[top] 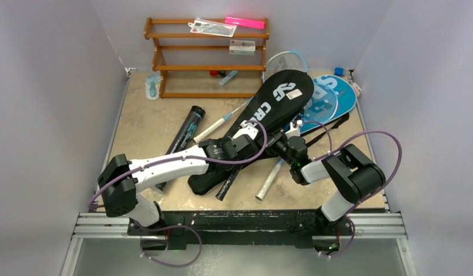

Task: Pack up the badminton gear
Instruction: Place the racket in the racket bag.

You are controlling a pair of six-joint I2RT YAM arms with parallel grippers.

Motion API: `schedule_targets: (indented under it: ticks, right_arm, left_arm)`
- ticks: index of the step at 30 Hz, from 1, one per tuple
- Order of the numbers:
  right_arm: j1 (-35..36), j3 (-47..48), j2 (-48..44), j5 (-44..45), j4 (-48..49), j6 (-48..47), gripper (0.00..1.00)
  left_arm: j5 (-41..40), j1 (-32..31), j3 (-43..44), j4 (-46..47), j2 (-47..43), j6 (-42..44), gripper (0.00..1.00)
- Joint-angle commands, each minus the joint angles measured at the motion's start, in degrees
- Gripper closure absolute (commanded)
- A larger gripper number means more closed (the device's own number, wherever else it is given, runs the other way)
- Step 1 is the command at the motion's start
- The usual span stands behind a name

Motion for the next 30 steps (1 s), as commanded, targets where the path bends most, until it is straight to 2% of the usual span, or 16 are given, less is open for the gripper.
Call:
schedule_targets:
  ticks: [1,5,10,24,26,30]
  right_arm:
    - [0.0,1.0,-2.9,2.5,7.8,-4.2,1.0]
    - [0.0,0.9,-2.8,2.4,8.0,-4.2,1.0]
    - [0.0,1.2,-2.8,2.5,8.2,-4.0,1.0]
    - [0.0,1.6,-2.4,2.9,8.4,-3.6,1.0]
    - [0.0,1.7,-2.2,3.0,8.7,-3.5,1.0]
    - [0.0,1.7,-2.1,3.1,8.2,-3.5,1.0]
  left_arm:
    - [-2.1,0.8,-2.2,1.2,-1.2,-1.2,0.51]
    - [1.6,1.9,-4.8,4.0,-2.3,0.1,0.41]
    - [4.1,2.7,-5.5,6.0,-0.5,1.5,0.38]
    - [-4.6,2.5,-3.7,4.3,5.2,2.4,0.47]
    - [-6.2,2.4,-3.6,4.4,6.0,2.6,0.51]
    - [-9.1,1.4,-2.0,2.7,6.0,2.6,0.79]
